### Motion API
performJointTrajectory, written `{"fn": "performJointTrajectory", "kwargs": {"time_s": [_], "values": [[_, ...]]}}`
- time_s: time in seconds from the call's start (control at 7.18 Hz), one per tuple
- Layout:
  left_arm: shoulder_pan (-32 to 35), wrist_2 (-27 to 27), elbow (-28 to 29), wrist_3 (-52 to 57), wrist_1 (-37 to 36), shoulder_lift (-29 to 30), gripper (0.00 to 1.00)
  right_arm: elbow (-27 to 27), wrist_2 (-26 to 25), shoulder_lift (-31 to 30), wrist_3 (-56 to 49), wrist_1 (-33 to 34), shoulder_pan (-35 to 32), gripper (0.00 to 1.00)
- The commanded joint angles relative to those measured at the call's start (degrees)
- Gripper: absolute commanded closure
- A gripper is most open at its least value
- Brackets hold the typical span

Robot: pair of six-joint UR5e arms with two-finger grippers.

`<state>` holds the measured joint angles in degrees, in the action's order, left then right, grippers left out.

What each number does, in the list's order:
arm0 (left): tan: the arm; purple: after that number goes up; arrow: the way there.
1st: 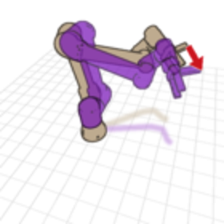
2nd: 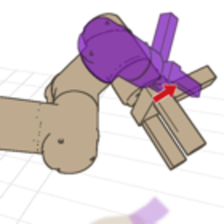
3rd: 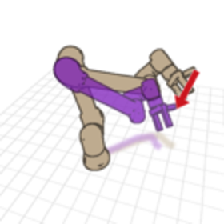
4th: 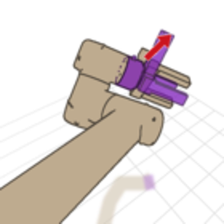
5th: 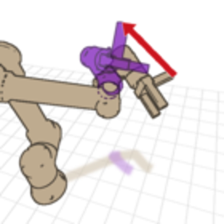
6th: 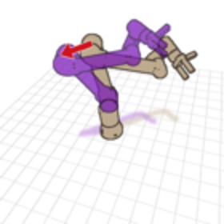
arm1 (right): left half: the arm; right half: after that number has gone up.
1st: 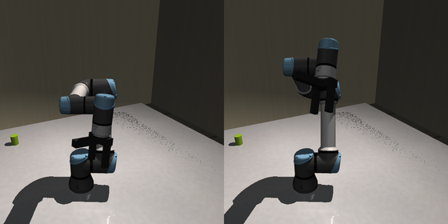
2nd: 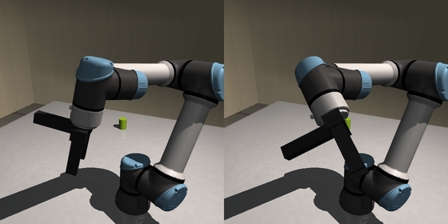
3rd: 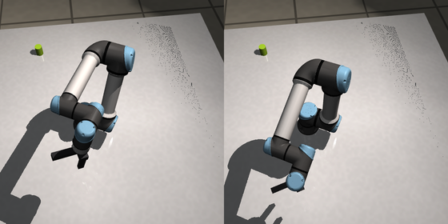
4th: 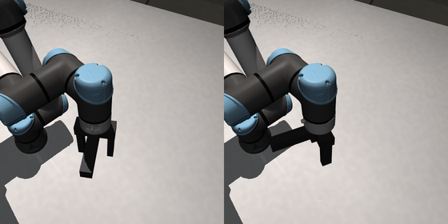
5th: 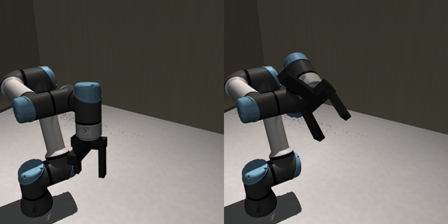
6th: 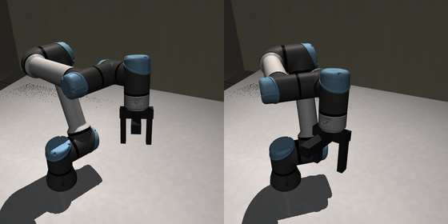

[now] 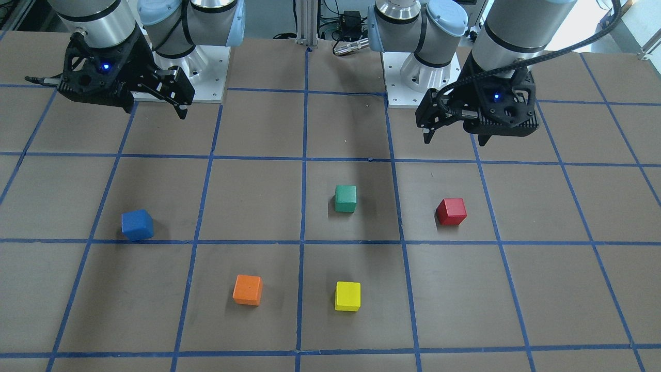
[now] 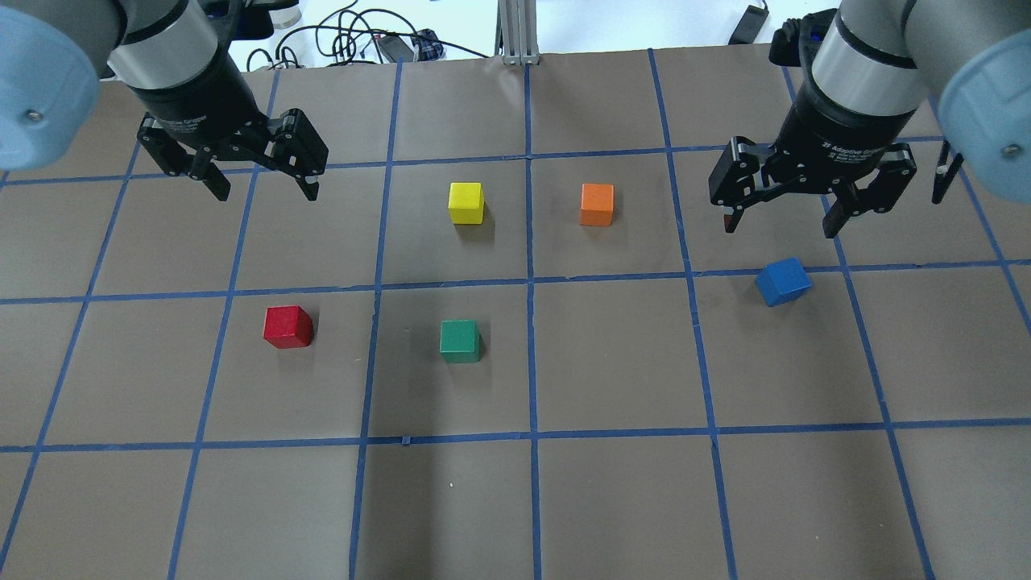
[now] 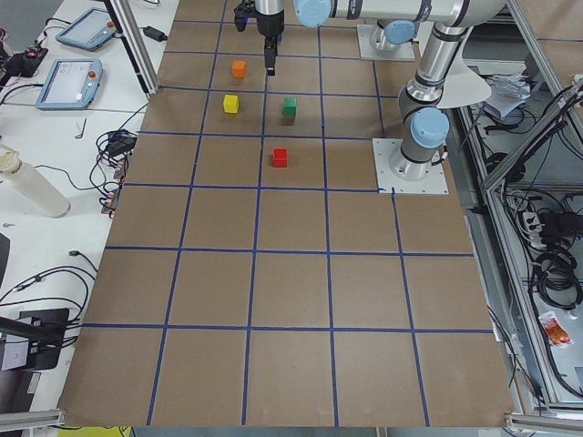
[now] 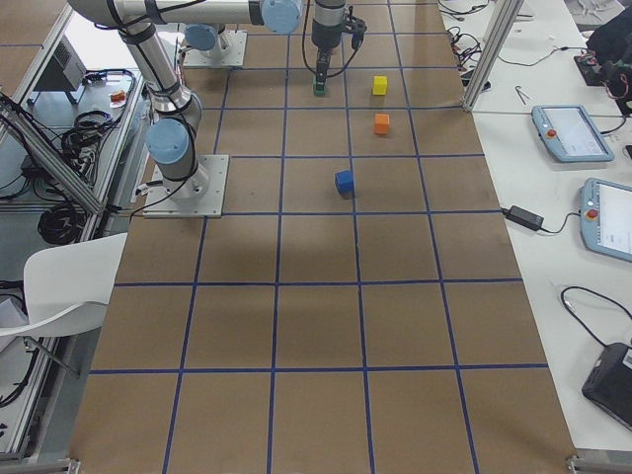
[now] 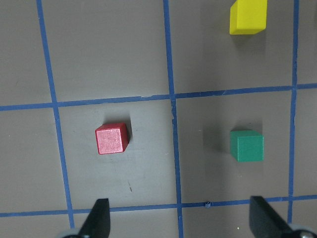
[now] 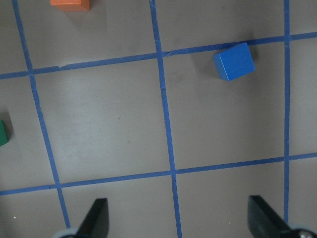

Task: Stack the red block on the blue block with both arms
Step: 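Move the left gripper down over the red cube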

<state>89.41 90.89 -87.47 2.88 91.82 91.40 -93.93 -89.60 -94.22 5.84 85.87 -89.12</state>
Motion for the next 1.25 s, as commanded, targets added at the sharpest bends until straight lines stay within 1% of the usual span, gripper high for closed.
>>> {"fn": "performJointTrajectory", "kwargs": {"time_s": [0.0, 0.14, 0.42, 0.56, 0.7, 0.84, 0.98, 1.11], "values": [[0.15, -0.01, 0.10, -0.16, 0.11, 0.44, 0.00, 0.32, 0.21, 0.00, -0.04, 0.00, 0.00, 0.00], [0.24, -0.18, -0.42, 0.01, 0.55, 0.10, 0.00, 0.06, 0.12, 0.00, -0.04, 0.00, 0.00, 0.00], [0.24, 0.08, -4.09, 0.80, -0.58, -1.83, 0.00, 0.15, 0.04, 0.00, -0.04, 0.00, 0.00, 0.00], [-0.28, -0.01, -4.55, 2.90, -1.37, -2.80, 0.00, -0.03, -0.05, 0.08, -0.04, 0.00, 0.00, 0.00], [-1.24, -0.09, -4.73, 9.18, -1.47, -2.81, 0.00, -0.11, 0.03, 0.08, -0.04, 0.17, 0.00, 0.00], [-4.56, -0.44, -5.86, 12.29, -3.38, 0.50, 0.00, 0.32, -0.05, 0.08, -0.04, 0.18, 0.00, 0.00], [-7.03, -0.01, -8.57, 13.19, -11.93, 3.84, 0.00, -0.02, -0.05, 0.17, -0.04, 0.26, 0.09, 0.00], [-8.62, -0.01, -11.90, 13.11, -15.84, 6.13, 0.00, -0.03, -0.05, 0.17, -0.12, 0.52, 0.00, 0.00]]}}
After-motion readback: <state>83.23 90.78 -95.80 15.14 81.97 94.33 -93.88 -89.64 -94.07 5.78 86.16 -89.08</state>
